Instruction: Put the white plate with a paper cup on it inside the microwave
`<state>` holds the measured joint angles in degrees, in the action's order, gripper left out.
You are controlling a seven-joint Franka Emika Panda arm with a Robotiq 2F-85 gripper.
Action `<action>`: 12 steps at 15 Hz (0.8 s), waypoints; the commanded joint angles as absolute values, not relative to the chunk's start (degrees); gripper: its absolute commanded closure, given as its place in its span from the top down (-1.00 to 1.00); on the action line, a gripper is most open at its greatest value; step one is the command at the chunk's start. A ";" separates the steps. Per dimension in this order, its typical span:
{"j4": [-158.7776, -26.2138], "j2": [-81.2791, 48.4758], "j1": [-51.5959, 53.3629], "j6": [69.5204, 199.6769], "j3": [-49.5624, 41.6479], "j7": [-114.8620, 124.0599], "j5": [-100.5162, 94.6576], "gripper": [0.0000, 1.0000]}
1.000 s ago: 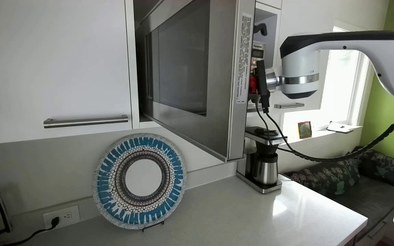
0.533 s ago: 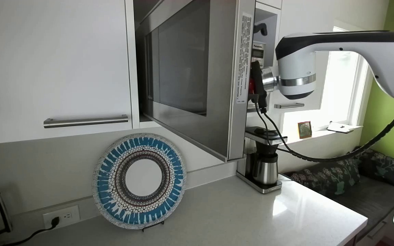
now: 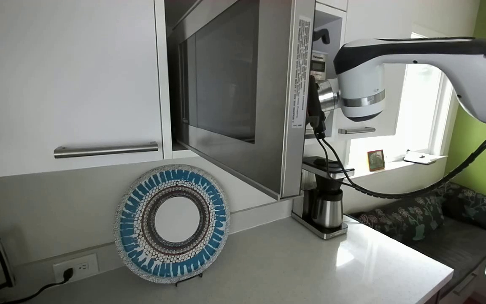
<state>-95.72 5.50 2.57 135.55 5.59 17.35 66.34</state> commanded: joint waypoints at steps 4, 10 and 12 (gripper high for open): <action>-93.25 3.85 3.88 139.29 5.76 18.57 64.98 -1.00; -92.90 3.65 4.19 138.86 5.61 18.29 65.67 0.12; -92.94 3.81 4.08 137.88 5.47 18.96 65.05 0.43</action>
